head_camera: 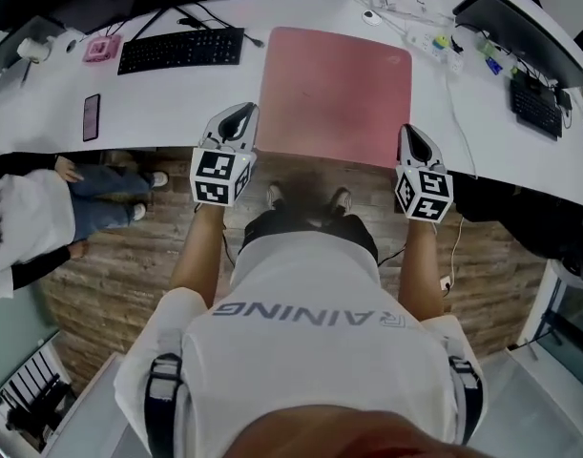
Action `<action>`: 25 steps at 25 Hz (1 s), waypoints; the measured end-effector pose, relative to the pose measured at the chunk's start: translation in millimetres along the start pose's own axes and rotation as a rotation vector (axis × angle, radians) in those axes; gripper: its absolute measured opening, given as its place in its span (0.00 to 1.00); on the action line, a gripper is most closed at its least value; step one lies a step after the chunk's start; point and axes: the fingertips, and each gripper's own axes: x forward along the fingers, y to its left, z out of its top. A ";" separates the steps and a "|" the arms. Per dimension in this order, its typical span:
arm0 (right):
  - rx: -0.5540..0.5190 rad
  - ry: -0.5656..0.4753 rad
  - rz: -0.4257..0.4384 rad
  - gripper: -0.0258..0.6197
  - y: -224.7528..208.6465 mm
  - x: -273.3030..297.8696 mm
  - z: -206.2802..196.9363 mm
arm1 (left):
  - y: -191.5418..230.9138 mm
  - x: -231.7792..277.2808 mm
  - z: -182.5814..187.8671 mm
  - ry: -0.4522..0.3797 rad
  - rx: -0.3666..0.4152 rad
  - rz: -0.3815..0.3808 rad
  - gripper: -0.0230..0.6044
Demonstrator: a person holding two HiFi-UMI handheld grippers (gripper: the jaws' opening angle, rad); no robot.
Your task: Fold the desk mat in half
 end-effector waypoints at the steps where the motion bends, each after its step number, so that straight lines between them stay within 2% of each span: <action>1: -0.007 0.017 -0.010 0.08 -5.7 0.1 -6.4 | -0.9 4.4 -7.1 0.025 0.021 -0.009 0.09; 7: -0.131 0.137 -0.039 0.08 -43.9 7.7 -56.3 | 3.5 24.2 -64.2 0.176 0.158 0.036 0.10; 9: -0.204 0.204 -0.018 0.13 -45.5 12.6 -79.7 | 1.7 30.0 -90.1 0.247 0.183 0.016 0.25; 11: -0.249 0.270 0.010 0.21 -42.8 16.3 -105.4 | -3.9 36.2 -118.4 0.313 0.201 -0.022 0.30; 13: -0.301 0.330 0.031 0.24 -39.6 17.9 -131.9 | -11.5 42.5 -147.1 0.374 0.243 -0.057 0.33; 16: -0.461 0.426 0.061 0.29 -35.9 19.2 -177.0 | -24.3 47.4 -183.2 0.453 0.399 -0.086 0.40; 18: -0.534 0.461 0.085 0.29 -34.1 20.3 -199.2 | -33.1 53.0 -196.4 0.476 0.561 -0.094 0.41; 20: -0.563 0.473 0.109 0.29 -29.7 18.7 -212.5 | -44.2 58.2 -205.0 0.483 0.713 -0.107 0.40; 22: -0.596 0.474 0.124 0.29 -23.3 19.2 -219.8 | -54.1 63.1 -212.3 0.489 0.795 -0.133 0.40; 25: -0.666 0.482 0.143 0.31 -12.1 23.5 -231.4 | -59.7 66.4 -226.2 0.511 0.853 -0.166 0.40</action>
